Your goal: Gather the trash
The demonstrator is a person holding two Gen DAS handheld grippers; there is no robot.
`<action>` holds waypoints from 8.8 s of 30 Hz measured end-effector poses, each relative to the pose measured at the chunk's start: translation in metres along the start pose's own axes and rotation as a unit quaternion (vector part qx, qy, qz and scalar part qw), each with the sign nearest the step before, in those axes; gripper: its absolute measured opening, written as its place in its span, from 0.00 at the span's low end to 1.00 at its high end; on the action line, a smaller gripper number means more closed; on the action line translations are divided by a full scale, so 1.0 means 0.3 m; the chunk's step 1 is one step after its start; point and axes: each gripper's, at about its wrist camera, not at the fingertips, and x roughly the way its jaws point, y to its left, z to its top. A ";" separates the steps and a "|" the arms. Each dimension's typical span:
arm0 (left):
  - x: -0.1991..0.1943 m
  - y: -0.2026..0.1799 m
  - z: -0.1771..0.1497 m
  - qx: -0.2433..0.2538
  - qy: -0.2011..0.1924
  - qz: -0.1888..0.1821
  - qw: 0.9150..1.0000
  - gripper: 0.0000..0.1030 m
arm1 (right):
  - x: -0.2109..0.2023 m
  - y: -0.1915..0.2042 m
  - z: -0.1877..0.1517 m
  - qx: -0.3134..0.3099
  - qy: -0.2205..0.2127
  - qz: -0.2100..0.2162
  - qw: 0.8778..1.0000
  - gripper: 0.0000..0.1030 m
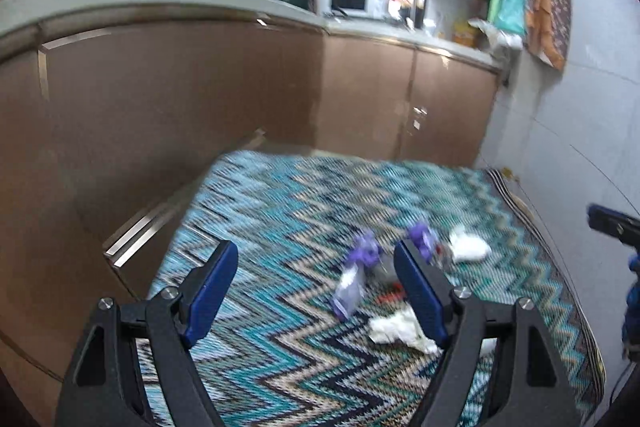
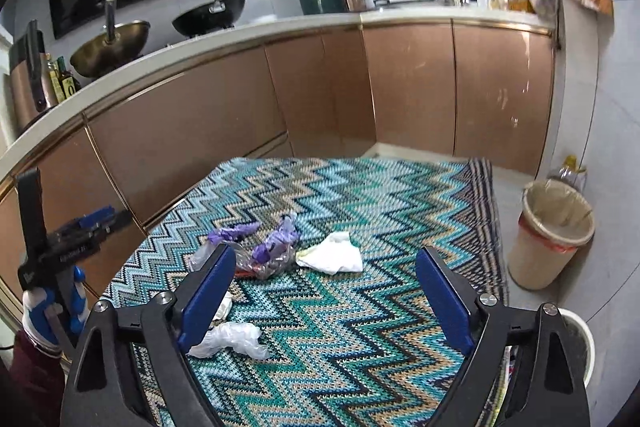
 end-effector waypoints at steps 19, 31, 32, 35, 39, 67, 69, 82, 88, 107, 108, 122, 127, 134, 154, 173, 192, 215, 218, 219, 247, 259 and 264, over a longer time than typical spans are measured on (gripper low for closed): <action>0.227 -0.154 -0.109 0.056 0.104 -0.178 0.977 0.53 | 0.413 -0.063 -0.019 0.026 0.094 0.026 0.995 0.73; 0.297 -0.156 -0.162 0.062 0.154 -0.182 0.969 0.51 | 0.603 -0.122 -0.063 0.051 0.142 0.023 0.988 0.67; 0.301 -0.156 -0.165 0.062 0.158 -0.183 0.968 0.47 | 0.607 -0.120 -0.063 0.050 0.141 0.022 0.989 0.66; 0.310 -0.159 -0.167 0.062 0.164 -0.183 0.967 0.42 | 0.604 -0.114 -0.061 0.048 0.140 0.024 0.989 0.48; 0.321 -0.157 -0.170 0.056 0.173 -0.181 0.967 0.32 | 0.597 -0.098 -0.072 0.042 0.147 0.038 0.988 0.16; -0.029 -0.109 -0.055 -0.016 0.065 -0.073 0.995 0.14 | -0.088 -0.305 -0.144 0.058 0.025 0.007 0.998 0.05; -0.058 -0.132 -0.040 -0.013 0.057 -0.072 0.996 0.14 | -0.135 -0.336 -0.150 0.063 0.015 0.001 0.998 0.05; -0.041 -0.586 0.072 0.054 0.055 -0.148 0.986 0.14 | -0.390 -0.630 -0.240 0.114 -0.032 -0.079 0.990 0.05; 0.100 -0.951 0.083 0.107 0.093 -0.213 0.967 0.14 | -0.421 -0.774 -0.293 0.140 -0.031 -0.116 0.983 0.05; 0.651 -1.655 -0.077 0.129 0.238 -0.294 0.917 0.37 | -0.211 -1.101 -0.425 0.206 0.028 -0.176 0.962 0.25; 0.662 -1.664 -0.082 0.126 0.241 -0.297 0.915 0.41 | -0.202 -1.106 -0.432 0.208 0.031 -0.177 0.962 0.28; 0.565 -1.588 -0.019 0.112 0.200 -0.300 0.926 0.46 | -0.268 -1.061 -0.427 0.211 0.014 -0.192 0.958 0.33; 0.424 -1.470 0.066 0.107 0.147 -0.285 0.941 0.46 | -0.342 -0.975 -0.366 0.193 -0.014 -0.183 0.964 0.33; 0.199 -1.258 0.141 0.105 0.083 -0.256 0.957 0.46 | -0.436 -0.826 -0.268 0.164 -0.053 -0.154 0.973 0.33; -0.316 -0.571 0.182 0.063 -0.039 -0.108 0.991 0.46 | -0.596 -0.349 -0.101 0.063 -0.117 -0.028 0.991 0.33; -0.298 -0.234 0.003 -0.018 -0.005 -0.044 0.999 0.46 | -0.419 -0.106 -0.106 0.003 -0.048 0.069 0.996 0.33; 0.062 -0.090 -0.084 -0.044 0.087 -0.006 0.995 0.46 | 0.006 0.044 -0.165 -0.037 0.071 0.163 0.983 0.42; 0.337 -0.075 -0.091 -0.037 0.132 -0.013 0.990 0.46 | 0.352 0.093 -0.252 -0.047 0.168 0.207 0.963 0.46; 0.349 -0.071 -0.094 -0.039 0.135 -0.011 0.990 0.46 | 0.367 0.097 -0.257 -0.048 0.174 0.209 0.961 0.46; 0.356 -0.072 -0.095 -0.040 0.136 -0.010 0.990 0.46 | 0.371 0.098 -0.259 -0.048 0.176 0.210 0.961 0.46; 0.314 -0.001 -0.126 -0.088 0.138 -0.002 0.987 0.09 | 0.264 0.059 -0.250 -0.040 0.152 0.200 0.967 0.02; 0.166 -0.048 -0.068 -0.068 0.100 0.008 0.993 0.09 | 0.110 0.023 -0.216 -0.037 0.107 0.190 0.975 0.00; 0.096 -0.098 -0.036 -0.057 0.082 0.005 0.995 0.09 | 0.027 0.001 -0.198 -0.032 0.081 0.184 0.979 0.00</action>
